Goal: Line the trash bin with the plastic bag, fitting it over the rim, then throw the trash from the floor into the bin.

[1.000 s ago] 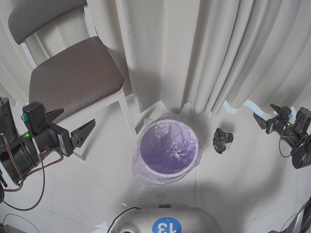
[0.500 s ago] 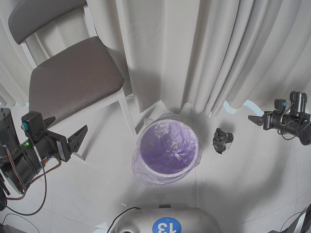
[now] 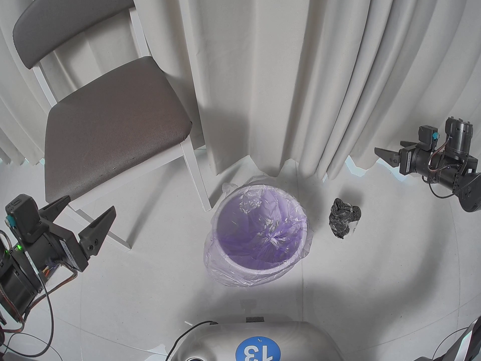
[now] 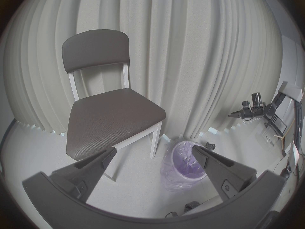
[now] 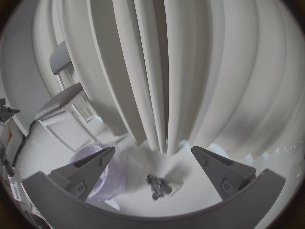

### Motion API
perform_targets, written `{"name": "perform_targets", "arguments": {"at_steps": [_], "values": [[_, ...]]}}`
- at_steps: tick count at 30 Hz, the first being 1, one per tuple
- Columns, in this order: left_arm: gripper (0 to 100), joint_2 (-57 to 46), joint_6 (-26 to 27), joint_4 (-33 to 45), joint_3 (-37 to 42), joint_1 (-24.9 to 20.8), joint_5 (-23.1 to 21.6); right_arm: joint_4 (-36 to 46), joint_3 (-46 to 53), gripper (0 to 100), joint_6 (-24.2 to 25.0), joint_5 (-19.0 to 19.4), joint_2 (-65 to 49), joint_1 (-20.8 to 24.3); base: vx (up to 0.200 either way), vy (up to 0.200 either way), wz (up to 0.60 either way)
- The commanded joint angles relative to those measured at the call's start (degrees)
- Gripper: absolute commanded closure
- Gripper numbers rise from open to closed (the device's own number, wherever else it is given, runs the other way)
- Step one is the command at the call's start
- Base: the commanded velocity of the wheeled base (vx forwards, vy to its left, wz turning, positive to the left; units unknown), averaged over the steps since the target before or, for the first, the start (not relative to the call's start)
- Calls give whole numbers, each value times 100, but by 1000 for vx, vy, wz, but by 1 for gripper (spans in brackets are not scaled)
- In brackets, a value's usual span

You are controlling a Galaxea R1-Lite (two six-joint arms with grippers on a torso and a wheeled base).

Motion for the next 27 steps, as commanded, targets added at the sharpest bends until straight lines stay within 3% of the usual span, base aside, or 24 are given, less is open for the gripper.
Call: {"name": "perform_targets", "arguments": {"at_steps": [1, 8, 14, 17, 27], "values": [[0, -297, -83, 4, 202, -49, -110, -1071, 577, 0, 91, -1, 342, 55, 0, 0, 0], [0, -341, -92, -58, 114, 4, -163, -895, 779, 0, 135, 456, 228, 11, 0, 0, 0], [0, -288, -92, -58, 175, 4, -313, 344, 823, 0, -296, 640, 8, -147, 0, 0, 0], [0, -279, -92, -58, 184, -5, -365, 740, 428, 0, -884, 667, 685, -367, 0, 0, 0], [0, -226, -92, -58, 149, -14, -356, 775, -170, 0, -858, 737, 2118, -305, 0, 0, 0]]}}
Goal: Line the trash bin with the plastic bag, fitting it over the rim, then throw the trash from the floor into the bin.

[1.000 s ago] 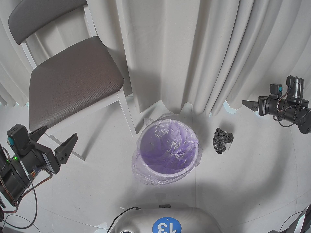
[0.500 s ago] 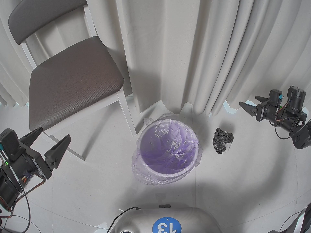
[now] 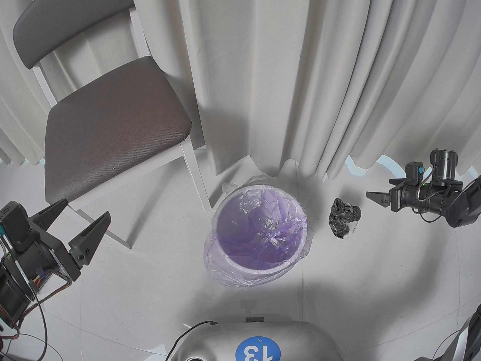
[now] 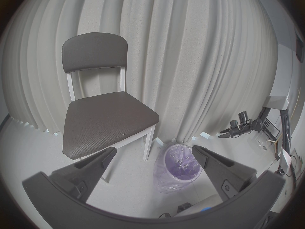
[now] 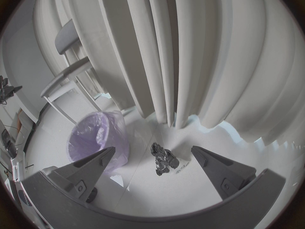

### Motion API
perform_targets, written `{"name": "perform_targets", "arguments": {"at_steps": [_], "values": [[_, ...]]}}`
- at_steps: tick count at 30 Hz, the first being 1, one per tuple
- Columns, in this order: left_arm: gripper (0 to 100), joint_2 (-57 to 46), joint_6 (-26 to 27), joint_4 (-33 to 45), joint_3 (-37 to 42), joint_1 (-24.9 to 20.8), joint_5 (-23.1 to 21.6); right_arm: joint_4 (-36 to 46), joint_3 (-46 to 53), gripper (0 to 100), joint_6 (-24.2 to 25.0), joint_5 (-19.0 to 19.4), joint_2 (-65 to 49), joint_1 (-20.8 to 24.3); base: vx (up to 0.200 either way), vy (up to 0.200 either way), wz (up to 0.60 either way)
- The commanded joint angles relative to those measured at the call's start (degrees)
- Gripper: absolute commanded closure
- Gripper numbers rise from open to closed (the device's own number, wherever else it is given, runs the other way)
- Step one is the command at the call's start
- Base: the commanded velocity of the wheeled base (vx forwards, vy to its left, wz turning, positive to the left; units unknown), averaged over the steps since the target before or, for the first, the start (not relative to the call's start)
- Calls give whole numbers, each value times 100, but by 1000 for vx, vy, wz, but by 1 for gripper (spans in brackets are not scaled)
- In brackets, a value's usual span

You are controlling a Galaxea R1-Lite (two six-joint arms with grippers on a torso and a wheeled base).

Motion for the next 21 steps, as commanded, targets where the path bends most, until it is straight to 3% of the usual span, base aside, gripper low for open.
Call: {"name": "perform_targets", "arguments": {"at_steps": [1, 5, 11, 17, 21], "values": [[0, 122, -13, -5, -5, -14, -5, 31, -490, 0, -56, 159, 1173, -2, 0, 0, 0], [0, 149, -13, -5, 22, -31, -5, 39, -789, 0, 296, 520, 1569, 60, 0, 0, 0], [0, 157, -13, -5, 31, -49, -84, -40, -1589, 0, 1509, 502, 2395, 350, 0, 0, 0], [0, 184, -13, -5, 48, -49, -93, -796, -2107, 0, 1729, 54, 3318, 368, 0, 0, 0], [0, 201, -13, -5, 48, -49, -93, -1587, -2389, 0, 1720, -25, 3898, 368, 0, 0, 0]]}}
